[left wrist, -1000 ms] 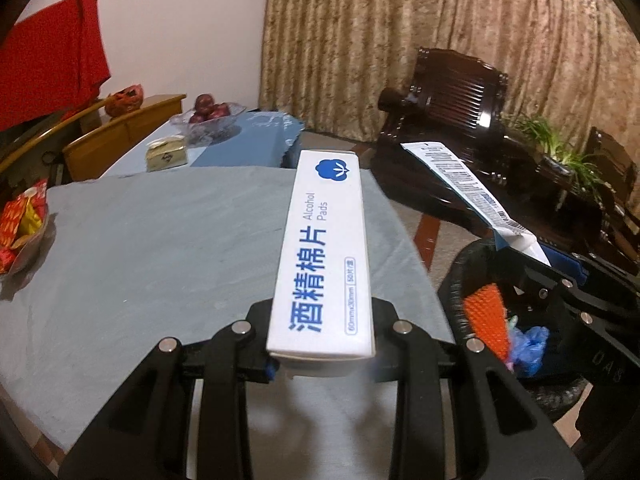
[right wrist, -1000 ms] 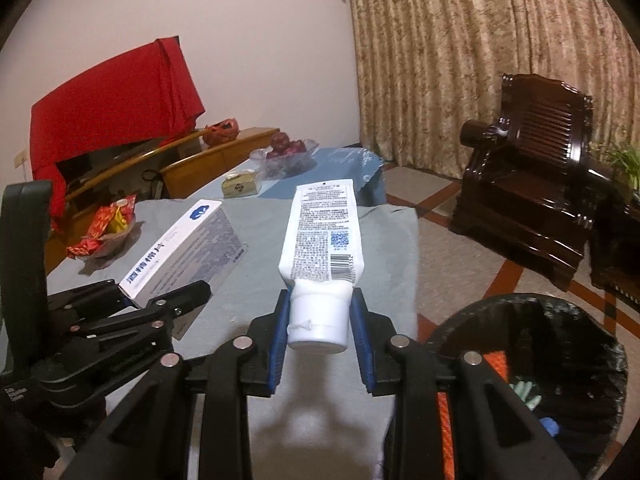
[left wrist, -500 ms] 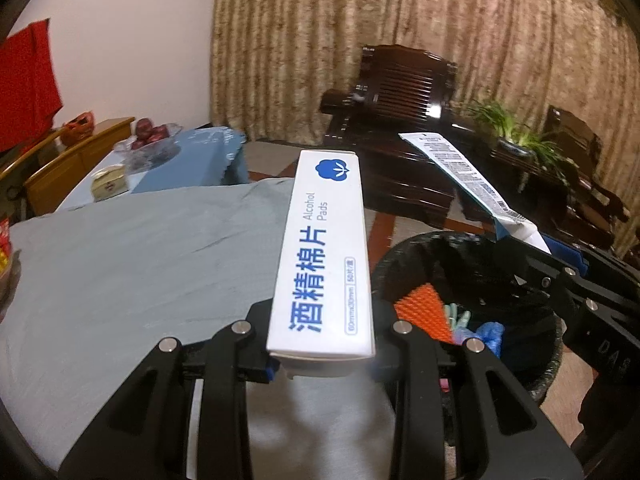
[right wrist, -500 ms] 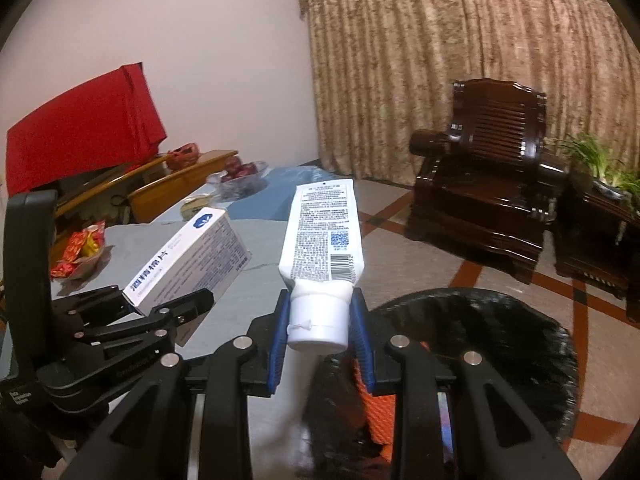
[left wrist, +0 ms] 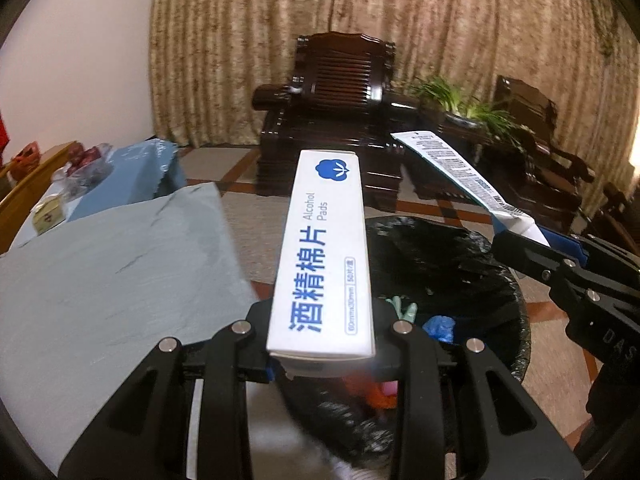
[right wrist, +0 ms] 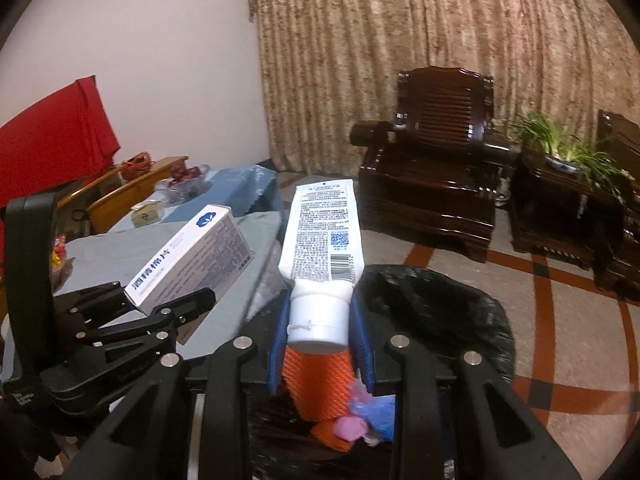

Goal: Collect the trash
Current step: 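Open both tools to drop the box and tube into the bin, then raise both open tools away from the bin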

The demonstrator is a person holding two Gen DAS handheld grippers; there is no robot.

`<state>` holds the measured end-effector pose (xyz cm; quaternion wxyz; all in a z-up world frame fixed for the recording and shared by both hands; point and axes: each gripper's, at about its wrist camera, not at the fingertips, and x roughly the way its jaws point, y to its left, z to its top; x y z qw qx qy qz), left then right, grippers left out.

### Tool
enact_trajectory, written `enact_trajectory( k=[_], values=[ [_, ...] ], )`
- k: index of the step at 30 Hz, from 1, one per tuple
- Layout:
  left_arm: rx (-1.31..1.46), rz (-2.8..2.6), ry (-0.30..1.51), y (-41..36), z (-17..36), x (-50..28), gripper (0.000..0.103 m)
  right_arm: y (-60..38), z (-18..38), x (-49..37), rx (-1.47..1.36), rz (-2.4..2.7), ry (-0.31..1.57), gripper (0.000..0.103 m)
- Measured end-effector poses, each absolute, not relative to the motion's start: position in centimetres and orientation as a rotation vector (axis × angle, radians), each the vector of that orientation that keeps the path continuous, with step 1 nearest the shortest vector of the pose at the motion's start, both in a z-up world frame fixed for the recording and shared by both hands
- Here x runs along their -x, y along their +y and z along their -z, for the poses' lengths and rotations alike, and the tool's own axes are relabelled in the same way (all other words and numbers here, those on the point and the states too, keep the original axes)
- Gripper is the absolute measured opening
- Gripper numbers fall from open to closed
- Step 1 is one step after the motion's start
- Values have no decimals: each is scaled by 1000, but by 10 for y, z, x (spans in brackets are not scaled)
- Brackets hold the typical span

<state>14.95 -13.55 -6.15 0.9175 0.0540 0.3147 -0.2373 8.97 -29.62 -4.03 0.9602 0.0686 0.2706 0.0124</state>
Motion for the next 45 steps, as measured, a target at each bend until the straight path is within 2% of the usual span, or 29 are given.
enact_trajectory(
  k=[10,13,14,15,16,18,20,23,25,28,32,45],
  values=[
    [-132,542,669,-179,81,-168,30,-331,63,-99,-152,38,595,29],
    [-132,558,677,-185,87,-171,35,-338,72,-105,-150,52,621,30],
    [-133,560,677,-183,91,-172,45,-339,75,-107,-147,55,632,34],
    [-128,563,679,-183,93,-173,50,-340,78,-108,-140,66,639,39],
    [-124,566,681,-182,93,-174,53,-344,81,-106,-135,72,638,51],
    [-113,570,687,-180,95,-176,59,-348,82,-105,-132,79,636,58],
    [-105,564,690,-175,96,-177,68,-352,84,-103,-135,86,636,73],
    [-84,554,695,-166,93,-178,79,-353,83,-100,-138,96,629,85],
    [-76,535,690,-158,89,-177,84,-353,80,-97,-142,96,626,97],
    [-67,511,674,-144,81,-173,90,-350,76,-92,-152,83,629,97],
    [-61,473,662,-123,69,-163,92,-344,68,-86,-176,61,622,97],
    [-46,399,662,-72,47,-117,93,-302,37,-63,-167,-27,596,97]
  ],
)
